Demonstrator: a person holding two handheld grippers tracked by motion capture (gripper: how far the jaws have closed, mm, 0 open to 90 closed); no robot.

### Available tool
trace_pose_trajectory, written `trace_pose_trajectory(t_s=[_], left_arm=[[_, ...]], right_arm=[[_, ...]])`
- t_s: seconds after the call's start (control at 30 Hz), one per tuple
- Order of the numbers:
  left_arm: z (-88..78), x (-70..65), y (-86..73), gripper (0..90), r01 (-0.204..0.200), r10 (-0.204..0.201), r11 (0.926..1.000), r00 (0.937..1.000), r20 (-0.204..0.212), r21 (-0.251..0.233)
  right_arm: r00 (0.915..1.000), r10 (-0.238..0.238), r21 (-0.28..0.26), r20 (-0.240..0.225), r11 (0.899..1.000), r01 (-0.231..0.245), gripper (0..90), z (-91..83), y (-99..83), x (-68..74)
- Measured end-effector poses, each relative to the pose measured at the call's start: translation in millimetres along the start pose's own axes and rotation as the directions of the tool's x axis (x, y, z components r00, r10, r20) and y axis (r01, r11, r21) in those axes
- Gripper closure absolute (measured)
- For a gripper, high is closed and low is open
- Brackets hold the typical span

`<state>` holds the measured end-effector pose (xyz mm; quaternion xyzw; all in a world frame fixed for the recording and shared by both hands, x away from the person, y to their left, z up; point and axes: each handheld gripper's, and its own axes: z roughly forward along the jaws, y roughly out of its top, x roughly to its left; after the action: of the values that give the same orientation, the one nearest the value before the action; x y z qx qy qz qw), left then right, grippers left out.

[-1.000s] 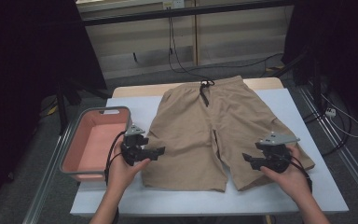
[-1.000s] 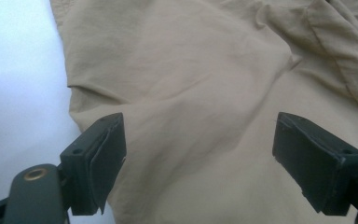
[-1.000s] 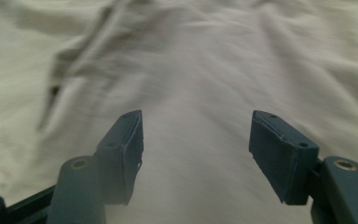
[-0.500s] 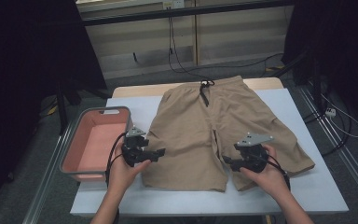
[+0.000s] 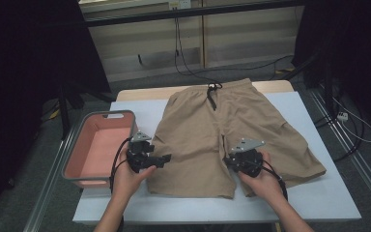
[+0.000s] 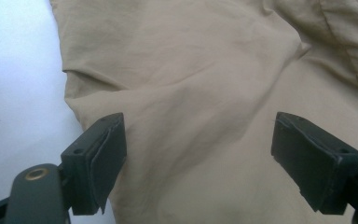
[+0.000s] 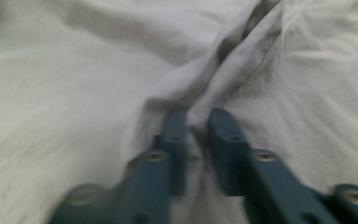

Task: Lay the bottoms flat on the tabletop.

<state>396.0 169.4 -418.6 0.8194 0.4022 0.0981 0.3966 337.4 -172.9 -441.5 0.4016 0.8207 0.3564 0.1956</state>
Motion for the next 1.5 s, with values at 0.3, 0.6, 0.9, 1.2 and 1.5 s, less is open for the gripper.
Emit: trace_pose_trajectory(t_s=[0.3,0.6,0.9,1.2,1.5], left_arm=[[-1.1,-0.1,0.9,18.1,0.0,0.0,1.0,1.0,-0.003,-0.008],[-0.5,0.9,0.2,18.1,-0.001,0.001,1.0,1.0,-0.008,-0.002],[0.1,1.2,0.3,18.1,0.001,-0.001,1.0,0.9999,-0.012,-0.002],[0.6,1.0,-0.1,18.1,0.0,0.0,1.0,0.9999,-0.011,0.003],[0.6,0.8,0.4,18.1,-0.002,0.002,1.0,0.9999,-0.012,0.0]], right_arm=[[0.9999,0.006,-0.04,-0.009,0.999,-0.006,69.3,-8.1,-0.4,-3.0],[1.0,0.007,-0.005,0.007,1.0,-0.006,43.8,3.8,1.5,7.2],[1.0,0.005,-0.044,-0.001,0.999,-0.005,32.1,-0.8,6.4,13.1],[0.999,-0.012,0.02,0.042,1.0,0.011,44.9,11.0,2.2,15.7],[0.9999,-0.008,0.02,0.009,1.0,0.008,19.8,12.8,2.1,24.0]])
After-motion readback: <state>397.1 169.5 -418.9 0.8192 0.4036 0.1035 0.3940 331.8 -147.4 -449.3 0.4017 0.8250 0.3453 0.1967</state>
